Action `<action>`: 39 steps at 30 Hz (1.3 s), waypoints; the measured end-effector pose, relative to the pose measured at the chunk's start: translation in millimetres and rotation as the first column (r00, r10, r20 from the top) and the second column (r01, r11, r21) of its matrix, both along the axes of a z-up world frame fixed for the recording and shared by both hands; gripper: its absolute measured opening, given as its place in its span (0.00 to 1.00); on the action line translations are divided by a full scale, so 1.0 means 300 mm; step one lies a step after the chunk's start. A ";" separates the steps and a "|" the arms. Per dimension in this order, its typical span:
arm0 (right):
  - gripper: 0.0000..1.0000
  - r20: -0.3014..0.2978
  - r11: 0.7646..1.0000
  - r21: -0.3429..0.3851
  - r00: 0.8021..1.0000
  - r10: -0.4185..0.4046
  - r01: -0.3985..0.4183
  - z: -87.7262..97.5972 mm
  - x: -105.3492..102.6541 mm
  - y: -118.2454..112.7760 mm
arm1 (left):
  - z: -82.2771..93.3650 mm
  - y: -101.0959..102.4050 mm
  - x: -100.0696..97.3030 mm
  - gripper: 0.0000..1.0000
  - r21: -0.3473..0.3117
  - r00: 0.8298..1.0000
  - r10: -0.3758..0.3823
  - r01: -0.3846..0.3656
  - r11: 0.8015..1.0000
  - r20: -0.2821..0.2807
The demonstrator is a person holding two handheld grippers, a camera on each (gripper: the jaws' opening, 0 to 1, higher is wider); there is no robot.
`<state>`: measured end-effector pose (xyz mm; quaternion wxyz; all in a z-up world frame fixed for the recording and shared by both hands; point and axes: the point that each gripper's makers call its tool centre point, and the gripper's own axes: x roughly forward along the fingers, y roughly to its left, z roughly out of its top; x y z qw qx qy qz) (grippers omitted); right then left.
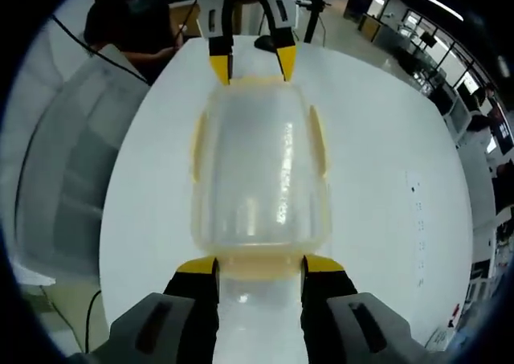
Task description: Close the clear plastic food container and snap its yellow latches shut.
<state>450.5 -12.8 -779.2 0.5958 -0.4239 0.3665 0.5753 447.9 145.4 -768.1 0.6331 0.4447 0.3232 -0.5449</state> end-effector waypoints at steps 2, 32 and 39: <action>0.38 0.001 1.000 0.001 1.000 -0.002 0.002 0.000 0.002 -0.017 | 0.000 -0.015 0.005 0.39 -0.003 1.000 -0.003 0.003 1.000 0.001; 0.38 -0.014 0.999 0.000 0.999 -0.052 0.052 -0.022 0.037 -0.197 | -0.028 -0.199 0.070 0.39 -0.004 0.998 -0.055 0.055 0.998 -0.008; 0.38 -0.022 0.998 0.001 0.998 -0.061 0.061 -0.035 0.046 -0.226 | -0.043 -0.225 0.081 0.39 -0.008 0.998 -0.061 0.061 0.998 -0.015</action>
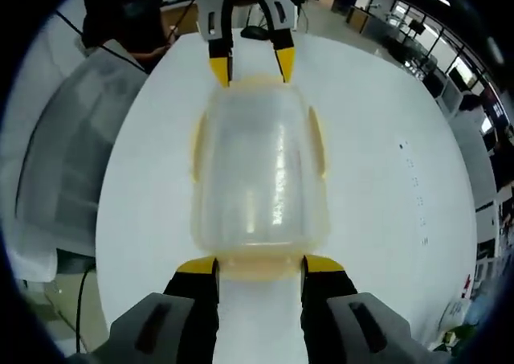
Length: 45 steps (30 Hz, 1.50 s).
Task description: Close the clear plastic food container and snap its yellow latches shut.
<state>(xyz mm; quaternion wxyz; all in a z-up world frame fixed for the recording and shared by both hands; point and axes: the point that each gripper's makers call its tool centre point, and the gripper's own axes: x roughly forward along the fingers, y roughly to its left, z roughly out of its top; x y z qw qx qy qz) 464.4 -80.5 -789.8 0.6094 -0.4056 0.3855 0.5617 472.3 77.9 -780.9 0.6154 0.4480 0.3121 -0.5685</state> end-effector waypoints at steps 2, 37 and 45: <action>0.39 -0.004 1.000 -0.002 1.000 0.000 0.000 -0.004 0.002 -0.008 | -0.003 -0.007 0.000 0.39 -0.002 1.000 -0.001 0.001 1.000 -0.003; 0.39 -0.088 1.000 0.018 0.996 -0.017 0.019 -0.047 0.002 -0.025 | -0.065 -0.026 0.012 0.39 -0.020 0.994 -0.016 0.014 1.000 -0.105; 0.39 -0.089 1.000 0.022 0.996 -0.019 0.021 -0.048 0.003 -0.024 | -0.072 -0.026 0.012 0.40 -0.020 0.994 -0.028 0.026 0.999 -0.110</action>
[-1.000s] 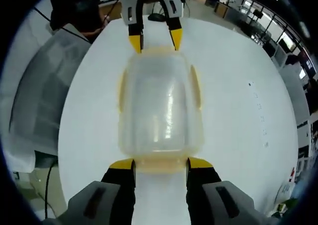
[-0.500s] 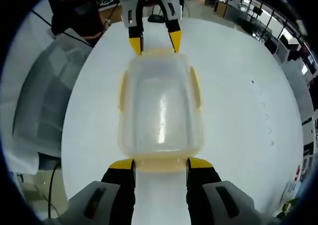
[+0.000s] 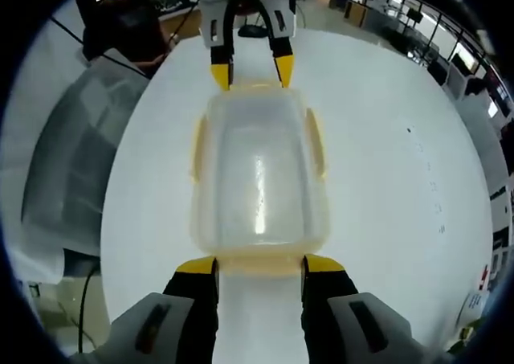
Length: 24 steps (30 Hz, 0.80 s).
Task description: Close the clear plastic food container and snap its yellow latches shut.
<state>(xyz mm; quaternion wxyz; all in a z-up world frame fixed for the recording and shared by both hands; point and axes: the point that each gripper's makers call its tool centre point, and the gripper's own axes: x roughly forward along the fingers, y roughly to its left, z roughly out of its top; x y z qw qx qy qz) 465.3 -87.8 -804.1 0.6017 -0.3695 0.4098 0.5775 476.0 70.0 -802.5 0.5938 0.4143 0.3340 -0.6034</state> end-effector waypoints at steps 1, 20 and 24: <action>0.40 0.002 1.000 0.003 1.000 -0.002 0.002 -0.001 0.000 -0.001 | 0.000 0.001 0.000 0.40 0.000 1.000 0.007 -0.007 1.000 -0.001; 0.52 -0.063 0.982 0.086 0.985 -0.163 0.168 0.043 -0.030 -0.012 | 0.038 0.039 -0.011 0.56 -0.054 0.984 0.170 -0.173 0.983 -0.051; 0.53 -0.076 0.971 0.050 0.970 -0.232 0.236 0.041 -0.030 -0.014 | 0.050 0.046 -0.006 0.52 -0.054 0.960 0.274 -0.278 0.959 -0.063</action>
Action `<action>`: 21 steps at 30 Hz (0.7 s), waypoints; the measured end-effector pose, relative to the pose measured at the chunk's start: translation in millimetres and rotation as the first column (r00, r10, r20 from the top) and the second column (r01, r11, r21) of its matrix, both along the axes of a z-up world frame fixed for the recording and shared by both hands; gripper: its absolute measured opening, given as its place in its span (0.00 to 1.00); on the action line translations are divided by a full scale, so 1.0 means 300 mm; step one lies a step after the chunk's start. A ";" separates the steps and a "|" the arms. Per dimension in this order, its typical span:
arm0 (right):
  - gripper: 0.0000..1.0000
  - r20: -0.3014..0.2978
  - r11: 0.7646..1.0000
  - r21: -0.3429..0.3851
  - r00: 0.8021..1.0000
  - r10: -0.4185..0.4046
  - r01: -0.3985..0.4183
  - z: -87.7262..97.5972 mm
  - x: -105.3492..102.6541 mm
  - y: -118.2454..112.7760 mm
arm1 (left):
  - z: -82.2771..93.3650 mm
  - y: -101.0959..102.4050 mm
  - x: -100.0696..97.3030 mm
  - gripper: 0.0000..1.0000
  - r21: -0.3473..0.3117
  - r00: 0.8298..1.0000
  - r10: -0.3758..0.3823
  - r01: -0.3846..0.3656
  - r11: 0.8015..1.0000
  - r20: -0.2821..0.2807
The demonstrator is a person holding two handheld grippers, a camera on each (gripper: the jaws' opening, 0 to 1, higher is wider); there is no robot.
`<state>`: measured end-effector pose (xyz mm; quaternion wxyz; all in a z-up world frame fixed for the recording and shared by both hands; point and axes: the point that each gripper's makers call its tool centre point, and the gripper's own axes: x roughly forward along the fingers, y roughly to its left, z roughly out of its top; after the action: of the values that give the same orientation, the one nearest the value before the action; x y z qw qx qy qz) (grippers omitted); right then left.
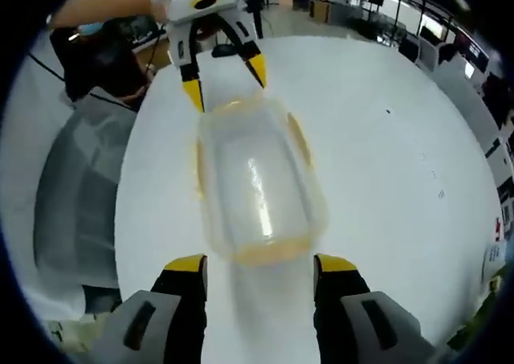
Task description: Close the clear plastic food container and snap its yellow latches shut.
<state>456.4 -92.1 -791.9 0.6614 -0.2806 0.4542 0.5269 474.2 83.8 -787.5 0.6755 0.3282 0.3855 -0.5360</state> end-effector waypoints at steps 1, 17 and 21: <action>0.53 0.006 1.000 0.020 1.000 -0.013 0.013 0.008 0.006 0.012 | 0.005 -0.001 0.005 0.51 -0.003 1.000 0.023 -0.023 1.000 0.007; 0.53 -0.048 0.951 0.028 0.951 -0.306 0.307 0.020 0.048 0.028 | 0.059 -0.046 0.026 0.51 -0.156 0.929 0.350 -0.365 0.918 -0.116; 0.53 -0.046 0.943 0.023 0.942 -0.331 0.332 0.018 0.051 0.029 | 0.065 -0.060 0.031 0.51 -0.157 0.925 0.366 -0.378 0.913 -0.099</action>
<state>471.7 -83.4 -786.4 0.7353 -0.1792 0.5004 0.4204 483.5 65.7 -768.1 0.7777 0.1708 0.4153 -0.4399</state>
